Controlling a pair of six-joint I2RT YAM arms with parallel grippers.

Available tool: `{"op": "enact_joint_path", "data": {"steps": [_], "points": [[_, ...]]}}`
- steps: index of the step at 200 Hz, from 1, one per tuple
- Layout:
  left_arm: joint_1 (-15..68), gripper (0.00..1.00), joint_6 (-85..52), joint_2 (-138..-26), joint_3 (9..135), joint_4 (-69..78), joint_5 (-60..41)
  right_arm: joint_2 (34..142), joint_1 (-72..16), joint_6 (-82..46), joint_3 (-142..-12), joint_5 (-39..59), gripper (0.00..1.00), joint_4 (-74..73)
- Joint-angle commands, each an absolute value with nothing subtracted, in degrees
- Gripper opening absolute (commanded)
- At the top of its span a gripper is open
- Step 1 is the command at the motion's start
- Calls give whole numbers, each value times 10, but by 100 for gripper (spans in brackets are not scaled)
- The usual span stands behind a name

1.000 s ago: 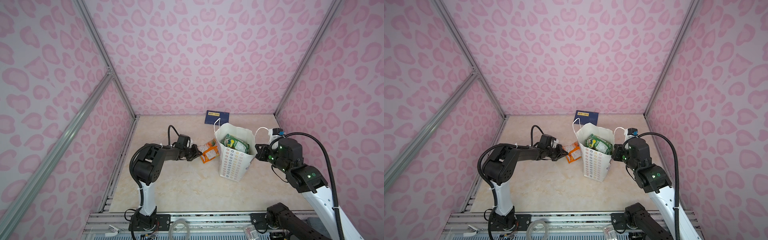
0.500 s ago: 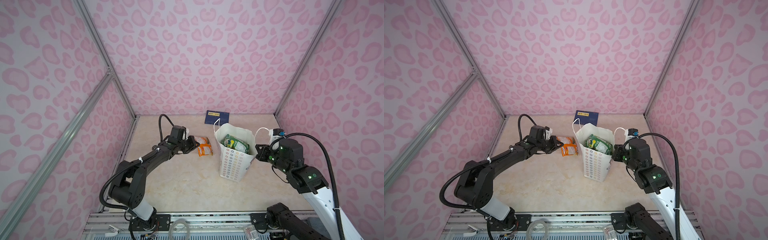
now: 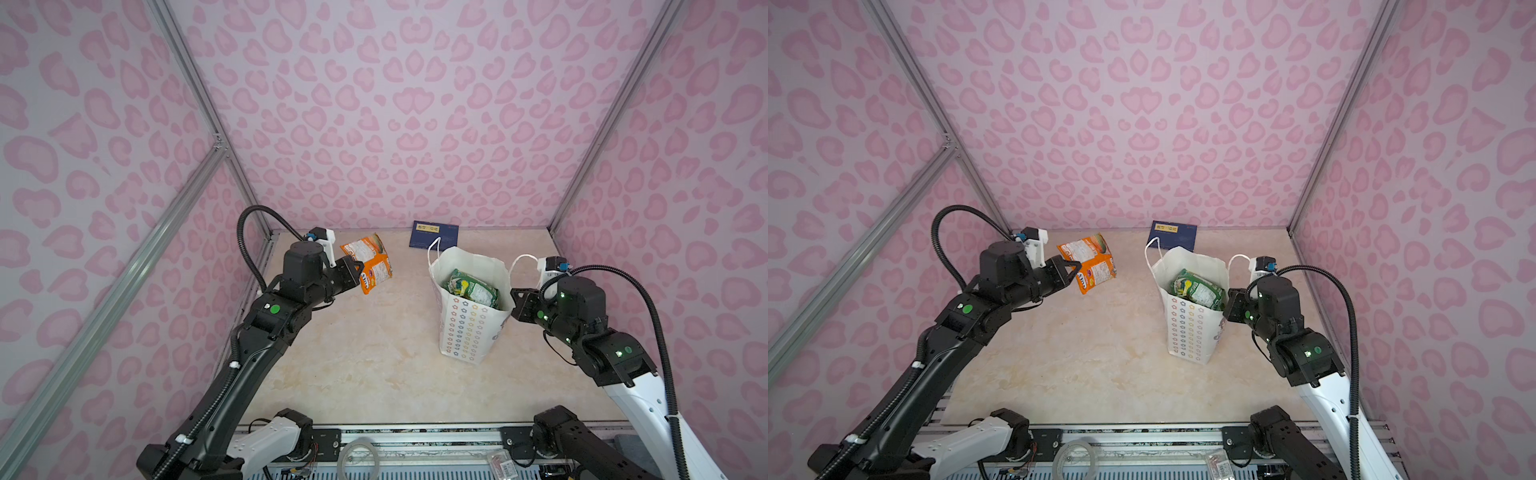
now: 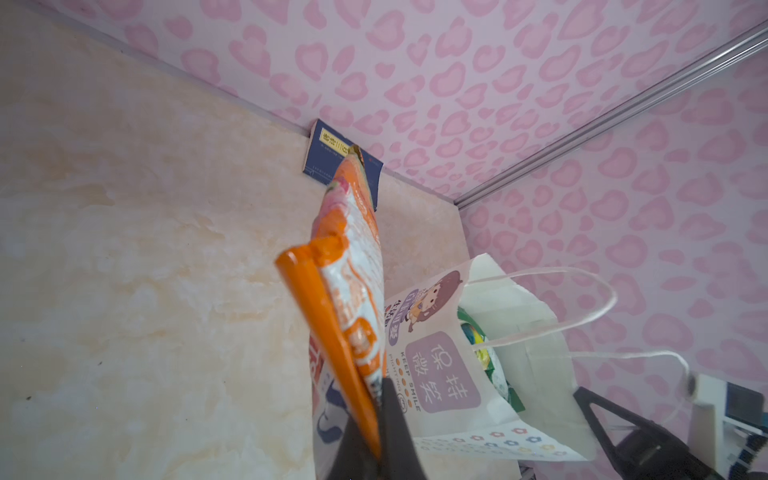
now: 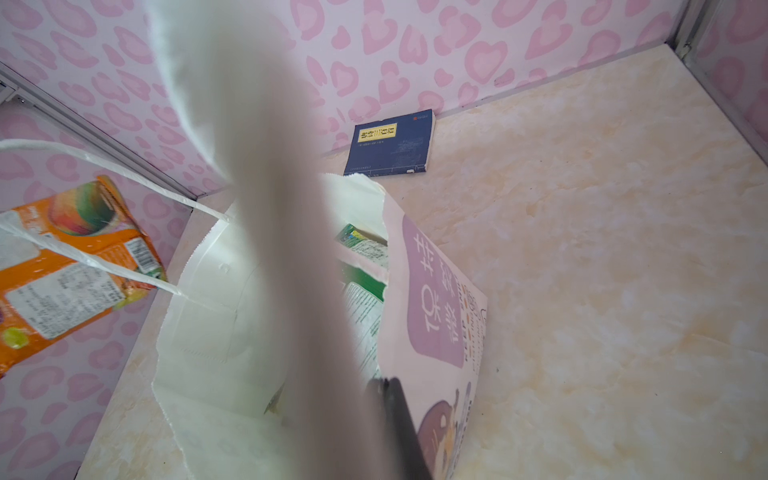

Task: Place the snacks into the paper bag
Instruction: 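Grasp the orange packet with the left gripper and lift it, then carry the orange packet over the bag opening with the left gripper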

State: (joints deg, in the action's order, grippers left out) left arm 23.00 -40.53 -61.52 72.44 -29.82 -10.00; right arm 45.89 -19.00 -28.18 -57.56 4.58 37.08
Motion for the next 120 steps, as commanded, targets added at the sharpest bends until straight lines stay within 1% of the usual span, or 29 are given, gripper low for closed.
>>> {"op": "enact_joint_path", "data": {"steps": [1, 36, 61, 88, 120], "points": [[236, 4, -368, -593, 764, -334, -88, 459, -190, -278, -569, 50, 0, 340], [281, 4, -334, -590, 845, -321, -123, 460, -189, -280, -562, 54, 0, 337], [348, 3, -307, -612, 900, -309, -112, 461, -189, -282, -562, 57, 0, 337], [420, 4, -282, -667, 968, -315, -97, 458, -189, -282, -565, 56, 0, 342], [479, 4, -259, -747, 1042, -328, -87, 454, -189, -282, -569, 57, 0, 350]]}}
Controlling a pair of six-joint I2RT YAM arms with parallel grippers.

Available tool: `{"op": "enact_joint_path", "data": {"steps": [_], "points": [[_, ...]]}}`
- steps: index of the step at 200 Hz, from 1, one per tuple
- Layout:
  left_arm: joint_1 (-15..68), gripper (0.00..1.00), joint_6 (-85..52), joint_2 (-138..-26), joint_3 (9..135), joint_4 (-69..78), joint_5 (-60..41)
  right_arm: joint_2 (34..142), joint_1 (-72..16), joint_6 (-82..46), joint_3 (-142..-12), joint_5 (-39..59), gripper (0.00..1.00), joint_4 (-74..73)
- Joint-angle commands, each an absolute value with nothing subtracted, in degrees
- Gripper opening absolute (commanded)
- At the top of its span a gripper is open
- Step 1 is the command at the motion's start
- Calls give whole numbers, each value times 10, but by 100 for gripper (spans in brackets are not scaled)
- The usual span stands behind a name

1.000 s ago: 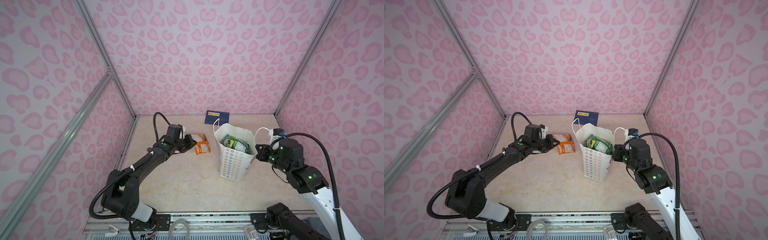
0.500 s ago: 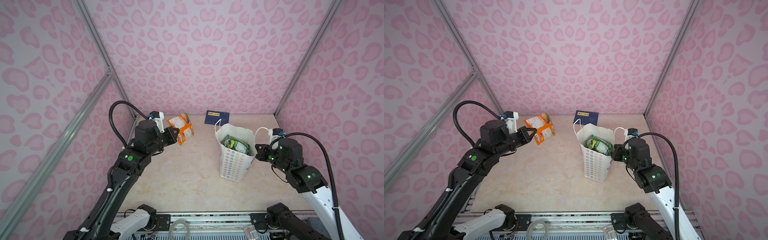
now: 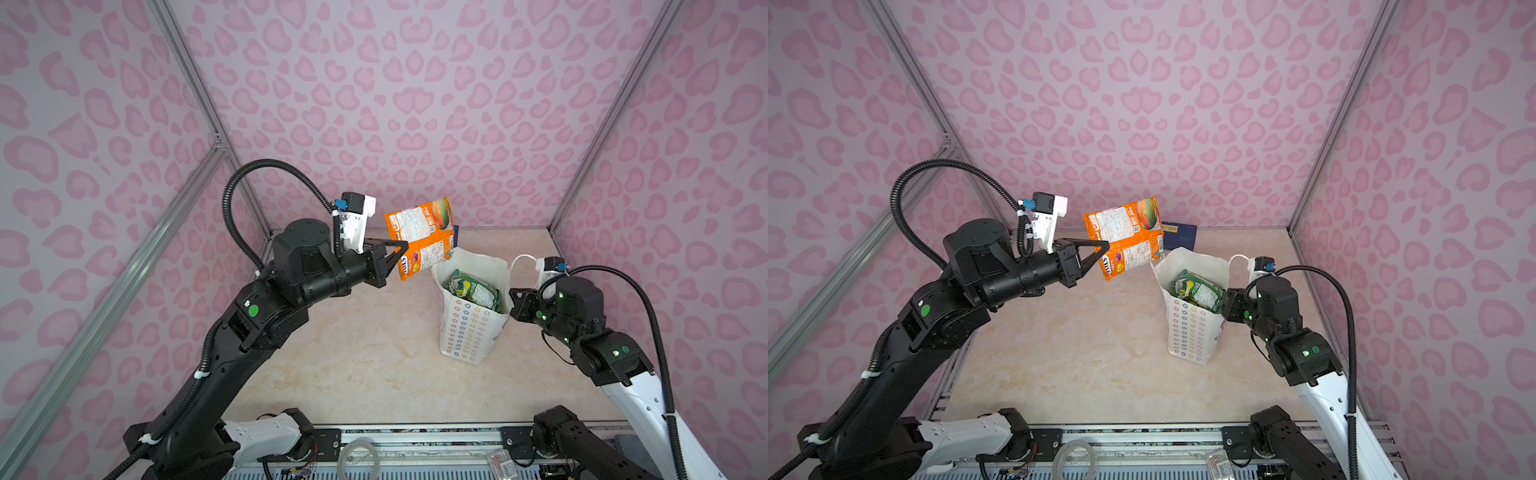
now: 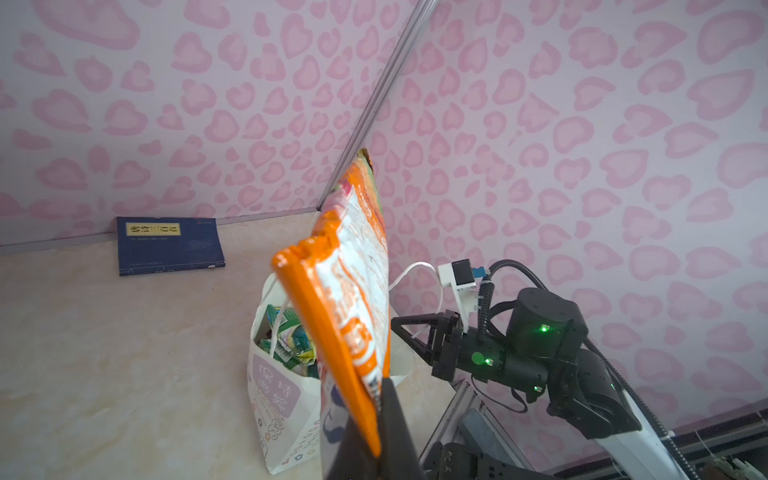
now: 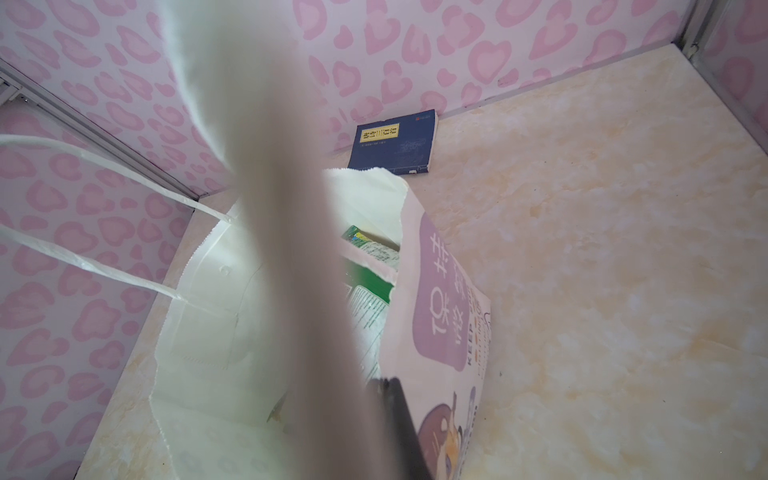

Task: Place the snacks into the paper bag
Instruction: 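Carry the orange packet over the bag opening with the left gripper, then lower the orange packet into the bag and open the left gripper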

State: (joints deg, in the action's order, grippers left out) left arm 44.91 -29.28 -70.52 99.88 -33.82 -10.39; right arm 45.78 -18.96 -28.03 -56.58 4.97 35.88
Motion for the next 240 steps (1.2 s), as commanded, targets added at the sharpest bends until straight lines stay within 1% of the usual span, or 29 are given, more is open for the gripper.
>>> {"op": "enact_joint_path", "data": {"steps": [1, 42, 84, 120, 190, 240], "points": [[481, 4, -259, -750, 1044, -329, -87, 454, -189, -282, -569, 57, 0, 350], [521, 4, -234, -854, 1133, -363, -82, 448, -189, -281, -573, 57, 0, 361], [525, 3, -218, -969, 1230, -431, -81, 446, -190, -279, -575, 59, 0, 368], [532, 3, -217, -1053, 1312, -503, -101, 442, -189, -281, -569, 59, 0, 369], [561, 4, -226, -1103, 1314, -579, -126, 439, -189, -277, -569, 55, 0, 369], [568, 3, -225, -1111, 1330, -640, -77, 445, -189, -272, -560, 50, 0, 364]]}}
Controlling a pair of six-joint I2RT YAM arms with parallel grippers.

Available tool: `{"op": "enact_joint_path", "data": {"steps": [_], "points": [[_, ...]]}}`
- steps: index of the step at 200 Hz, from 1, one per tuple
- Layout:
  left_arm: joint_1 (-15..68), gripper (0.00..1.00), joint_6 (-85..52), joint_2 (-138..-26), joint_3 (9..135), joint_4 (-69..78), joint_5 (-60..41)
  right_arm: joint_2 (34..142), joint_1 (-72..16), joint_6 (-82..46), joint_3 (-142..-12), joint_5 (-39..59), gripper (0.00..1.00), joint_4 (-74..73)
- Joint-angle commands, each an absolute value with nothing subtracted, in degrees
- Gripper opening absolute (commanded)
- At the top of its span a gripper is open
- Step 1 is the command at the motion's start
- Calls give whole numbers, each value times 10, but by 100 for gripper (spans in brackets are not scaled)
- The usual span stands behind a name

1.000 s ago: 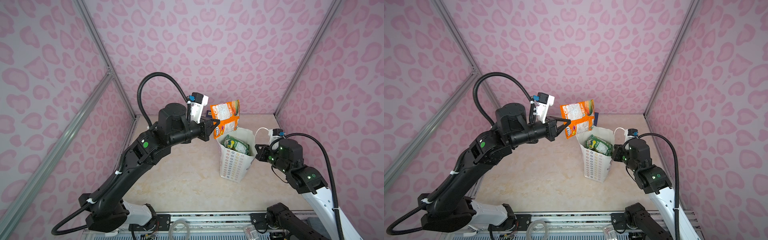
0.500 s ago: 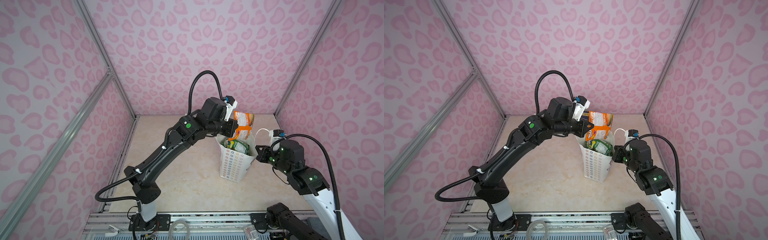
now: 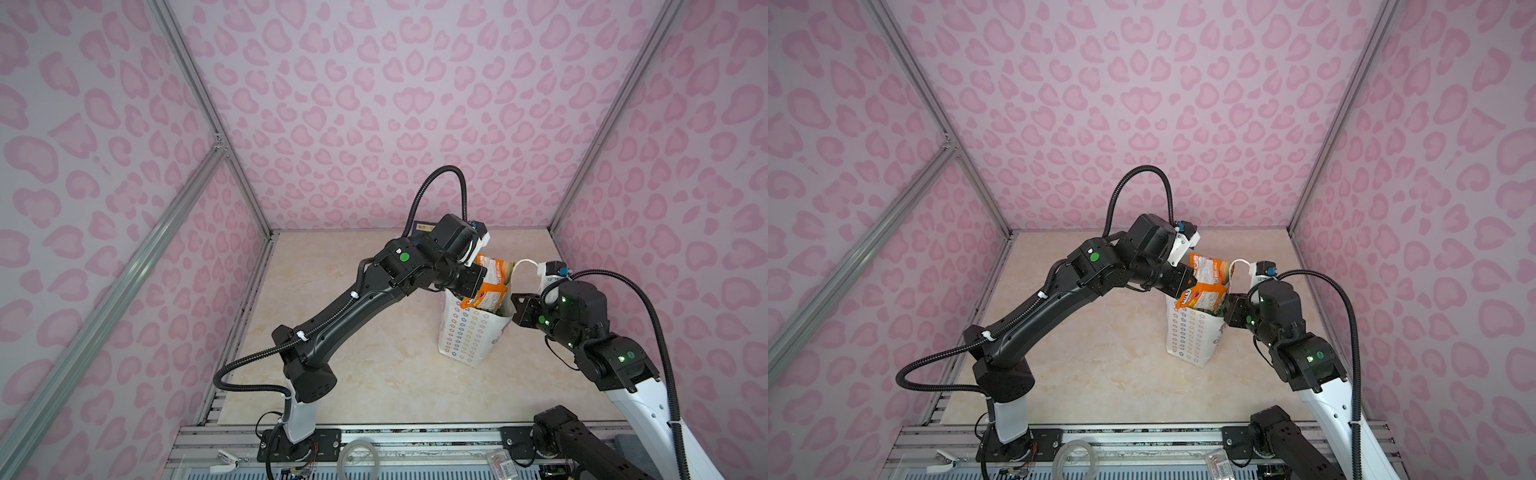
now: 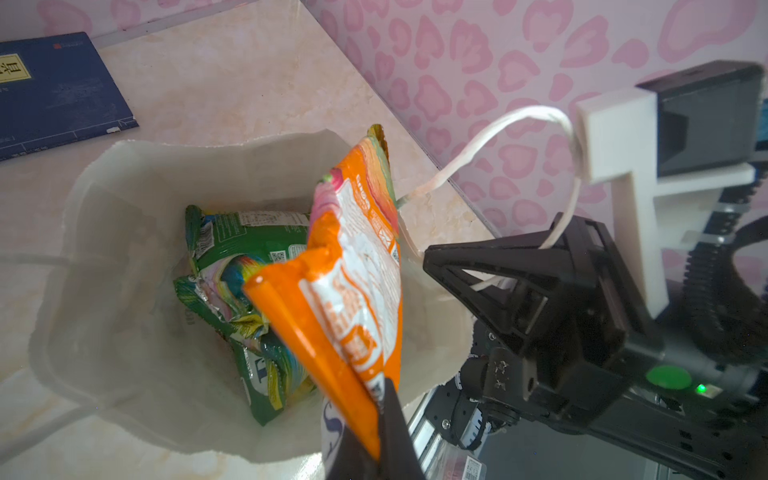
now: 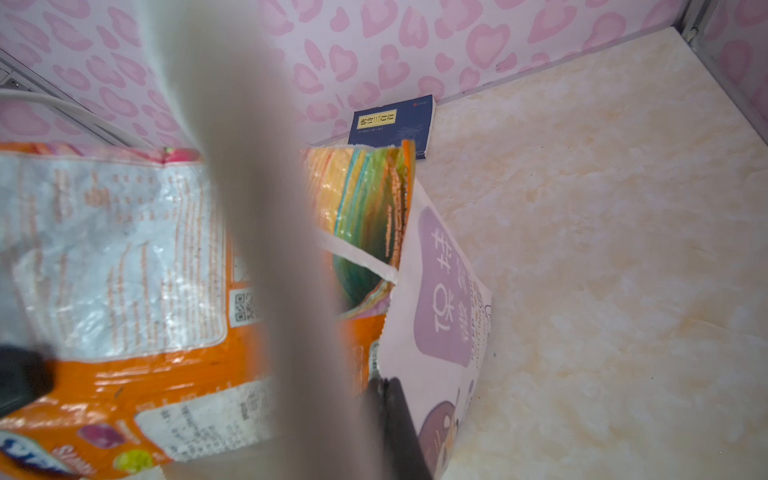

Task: Place the snacks into the paper bag
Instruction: 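Lower the orange packet into the bag and open the left gripper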

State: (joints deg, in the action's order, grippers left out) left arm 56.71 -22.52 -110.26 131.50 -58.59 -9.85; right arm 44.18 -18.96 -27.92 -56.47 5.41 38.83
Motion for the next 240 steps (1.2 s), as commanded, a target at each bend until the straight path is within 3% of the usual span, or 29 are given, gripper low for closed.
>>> {"op": "enact_joint_path", "data": {"steps": [1, 35, 130, 201, 240], "points": [[568, 3, -225, -1111, 1330, -641, -75, 445, -189, -272, -560, 50, 0, 363], [570, 3, -226, -1092, 1312, -632, -69, 445, -189, -270, -560, 49, 0, 362], [570, 5, -217, -1240, 1455, -664, -106, 453, -211, -262, -555, 64, 0, 339], [546, 11, -219, -1299, 1452, -627, -140, 454, -258, -258, -559, 55, 0, 328], [535, 22, -222, -1324, 1433, -634, -121, 446, -258, -256, -562, 47, 0, 335]]}}
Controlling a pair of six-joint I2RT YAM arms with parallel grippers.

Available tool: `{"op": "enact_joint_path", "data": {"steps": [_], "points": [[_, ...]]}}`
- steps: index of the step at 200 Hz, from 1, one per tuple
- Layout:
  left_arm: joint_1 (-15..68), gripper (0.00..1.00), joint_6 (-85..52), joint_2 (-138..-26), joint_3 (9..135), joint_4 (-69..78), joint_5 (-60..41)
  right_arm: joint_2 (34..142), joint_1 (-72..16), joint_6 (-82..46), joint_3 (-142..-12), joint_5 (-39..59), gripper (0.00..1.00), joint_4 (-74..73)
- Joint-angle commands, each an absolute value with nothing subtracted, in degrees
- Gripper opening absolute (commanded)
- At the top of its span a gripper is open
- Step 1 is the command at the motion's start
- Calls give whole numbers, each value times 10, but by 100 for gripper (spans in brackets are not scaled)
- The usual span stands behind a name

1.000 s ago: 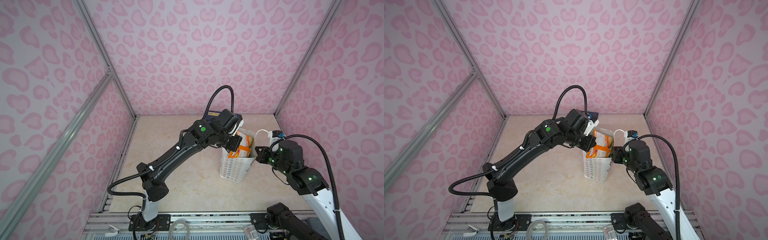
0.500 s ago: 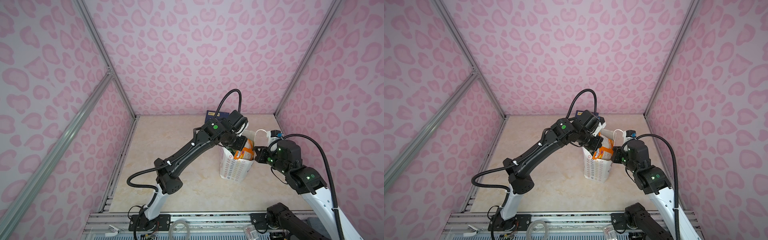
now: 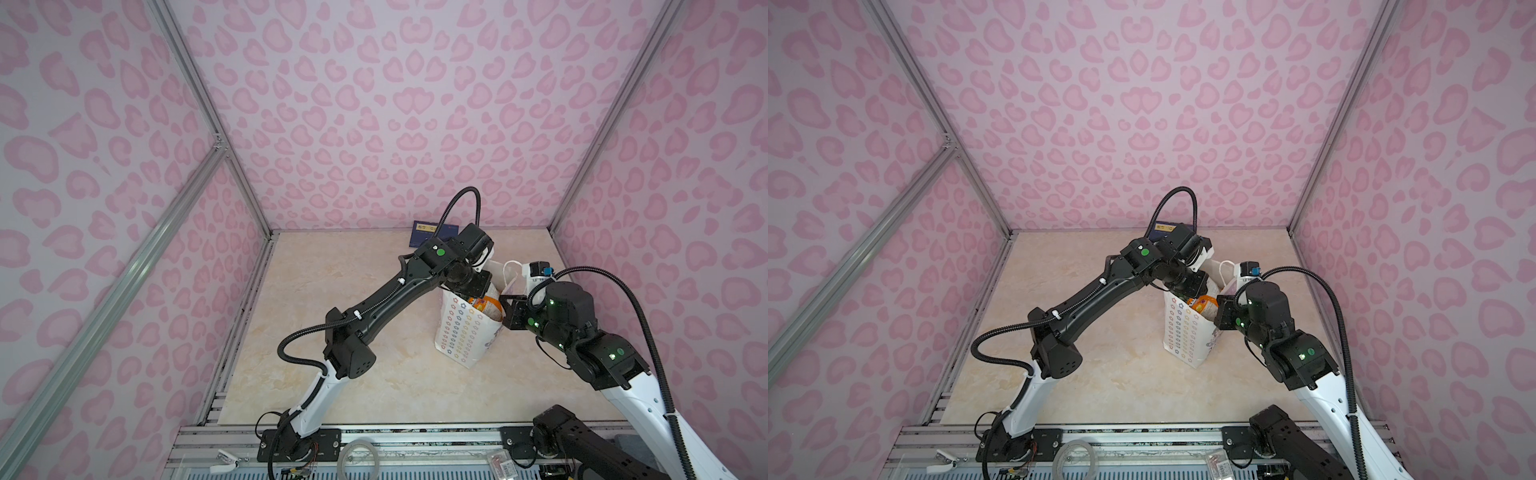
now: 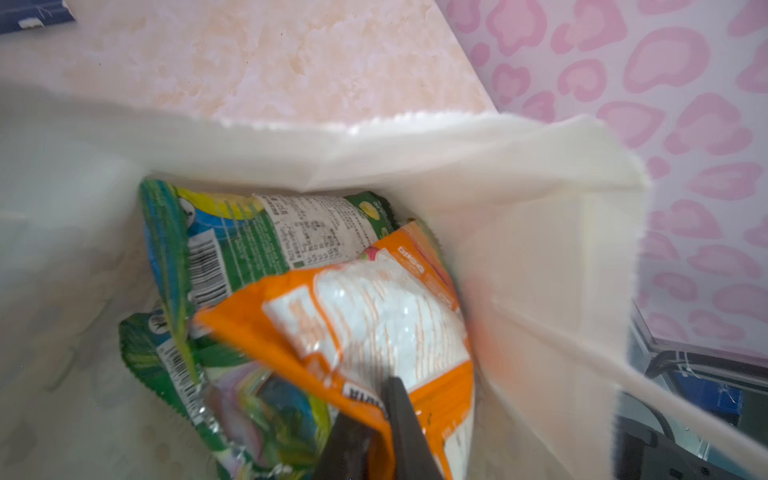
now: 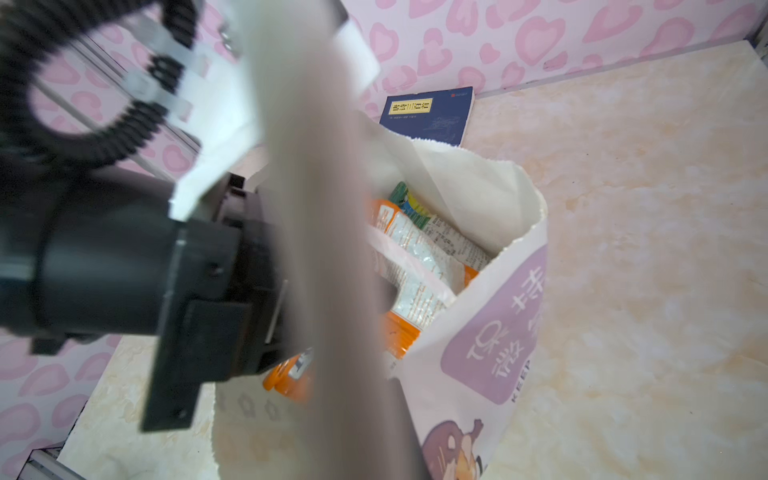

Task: Place the snacks into the paper bag
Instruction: 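Lower the orange packet into the bag and open the left gripper, then withdraw the left gripper upward from the bag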

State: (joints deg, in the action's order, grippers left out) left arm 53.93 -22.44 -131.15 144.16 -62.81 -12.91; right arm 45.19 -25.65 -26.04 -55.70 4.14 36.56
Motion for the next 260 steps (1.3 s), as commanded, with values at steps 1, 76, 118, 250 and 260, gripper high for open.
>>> {"op": "enact_joint_path", "data": {"steps": [1, 76, 118, 250, 260], "points": [[535, 22, -222, -1324, 1432, -635, -121, 446, -258, -256, -562, 47, 0, 335], [517, 97, -230, -1311, 1422, -633, -98, 441, -258, -255, -561, 27, 0, 347], [531, 97, -225, -1221, 1421, -587, -182, 440, -258, -256, -560, 19, 0, 352], [517, 97, -157, -960, 1256, -531, 31, 430, -257, -262, -545, 15, 0, 349], [508, 97, -149, -968, 1245, -529, 52, 429, -257, -263, -543, 15, 0, 349]]}}
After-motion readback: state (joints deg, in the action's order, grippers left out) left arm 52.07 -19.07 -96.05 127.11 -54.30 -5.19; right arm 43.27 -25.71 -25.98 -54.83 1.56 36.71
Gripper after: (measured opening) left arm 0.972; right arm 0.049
